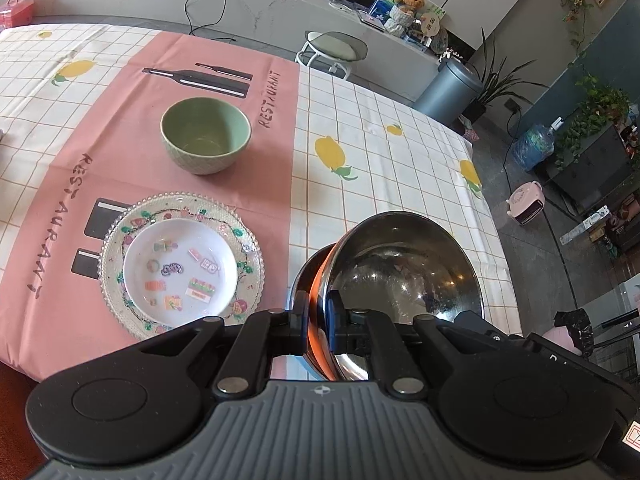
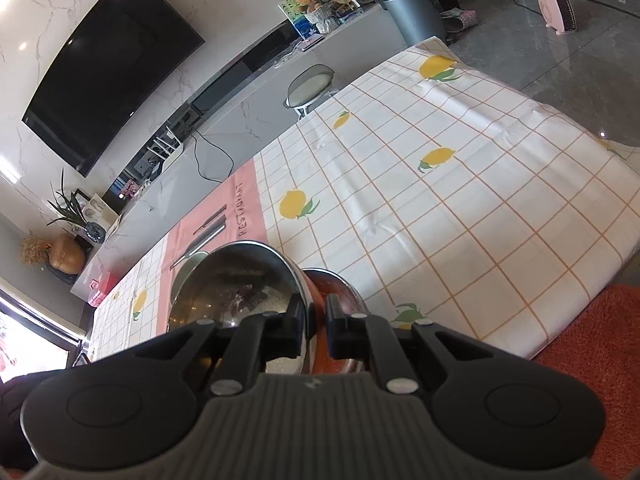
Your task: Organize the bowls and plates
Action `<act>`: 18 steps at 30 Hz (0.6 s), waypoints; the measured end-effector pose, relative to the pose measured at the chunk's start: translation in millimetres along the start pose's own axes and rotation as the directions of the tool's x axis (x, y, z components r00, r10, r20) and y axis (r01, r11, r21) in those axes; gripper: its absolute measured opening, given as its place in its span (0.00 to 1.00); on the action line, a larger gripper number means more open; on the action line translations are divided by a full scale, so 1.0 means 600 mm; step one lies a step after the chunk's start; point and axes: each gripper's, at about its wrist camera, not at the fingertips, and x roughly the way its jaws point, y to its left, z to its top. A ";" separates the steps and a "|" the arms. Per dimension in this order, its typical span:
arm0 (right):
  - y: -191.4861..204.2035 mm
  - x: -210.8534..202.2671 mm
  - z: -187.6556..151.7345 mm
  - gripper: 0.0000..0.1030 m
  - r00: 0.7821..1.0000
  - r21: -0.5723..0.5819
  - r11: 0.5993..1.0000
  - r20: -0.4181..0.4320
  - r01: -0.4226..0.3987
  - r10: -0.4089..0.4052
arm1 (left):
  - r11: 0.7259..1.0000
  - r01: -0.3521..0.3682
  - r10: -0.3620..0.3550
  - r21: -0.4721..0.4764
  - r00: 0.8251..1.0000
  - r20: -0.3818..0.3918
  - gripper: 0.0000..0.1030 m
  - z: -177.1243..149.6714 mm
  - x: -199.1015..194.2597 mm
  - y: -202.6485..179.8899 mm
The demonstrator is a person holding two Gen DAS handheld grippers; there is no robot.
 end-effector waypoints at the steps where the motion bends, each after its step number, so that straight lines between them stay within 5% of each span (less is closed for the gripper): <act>1: -0.001 0.002 0.000 0.09 1.000 -0.003 1.000 0.001 0.005 -0.005 | 1.000 -0.002 0.002 0.002 1.000 -0.005 0.09 -0.003 0.003 0.000; 18: -0.021 0.054 -0.002 0.09 0.998 -0.001 0.999 -0.038 0.047 -0.047 | 1.000 -0.011 0.010 -0.024 0.999 -0.052 0.11 -0.015 0.040 0.014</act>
